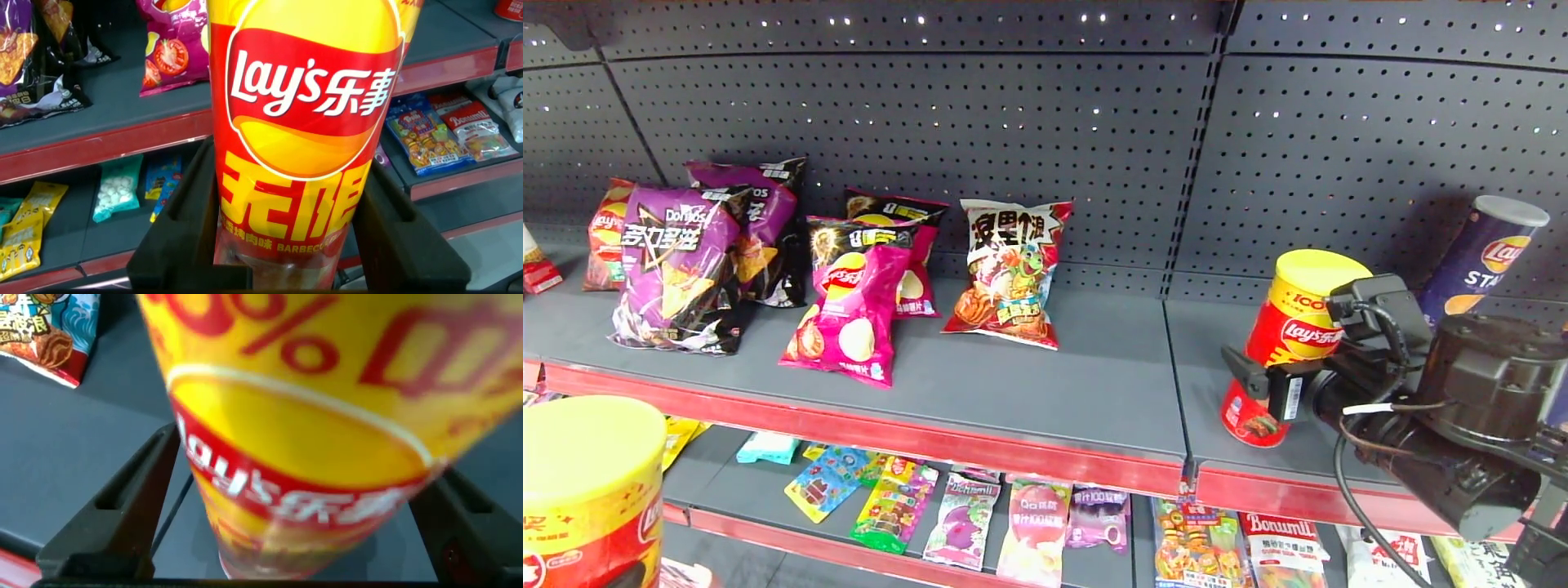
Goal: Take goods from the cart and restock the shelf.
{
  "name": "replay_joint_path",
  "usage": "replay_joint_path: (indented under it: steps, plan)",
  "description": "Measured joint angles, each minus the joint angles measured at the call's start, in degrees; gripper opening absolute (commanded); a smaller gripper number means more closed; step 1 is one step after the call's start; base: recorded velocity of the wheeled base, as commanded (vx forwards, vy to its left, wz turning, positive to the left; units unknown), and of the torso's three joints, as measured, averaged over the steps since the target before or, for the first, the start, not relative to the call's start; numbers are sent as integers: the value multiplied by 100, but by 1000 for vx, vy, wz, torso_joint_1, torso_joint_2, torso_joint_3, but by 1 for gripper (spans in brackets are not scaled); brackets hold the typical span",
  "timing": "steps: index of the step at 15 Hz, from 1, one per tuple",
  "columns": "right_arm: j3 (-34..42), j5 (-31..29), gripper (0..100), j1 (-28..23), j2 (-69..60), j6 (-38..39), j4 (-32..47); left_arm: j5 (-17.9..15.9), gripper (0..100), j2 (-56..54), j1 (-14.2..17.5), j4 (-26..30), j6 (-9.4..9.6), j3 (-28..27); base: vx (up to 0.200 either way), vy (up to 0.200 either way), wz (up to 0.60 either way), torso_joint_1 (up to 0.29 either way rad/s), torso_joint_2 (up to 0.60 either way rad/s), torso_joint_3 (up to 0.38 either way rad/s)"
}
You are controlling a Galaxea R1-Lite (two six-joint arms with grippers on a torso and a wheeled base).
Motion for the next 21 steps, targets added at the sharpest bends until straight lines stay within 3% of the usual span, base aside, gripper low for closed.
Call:
replay_joint_path:
  steps: [12,14,21]
  plan:
    - [850,48,100,107,-973,-17,0,-128,0,-5,0,6,7,-9,0,0,0,0,0,0]
    - [1091,56,100,200,-1247,-61,0,-296,0,17,0,2,22,-44,0,0,0,0,0,0]
    - [1753,-78,100,313,-2544,-1114,76,-562,0,588,0,-63,44,-692,0,0,0,0,0,0]
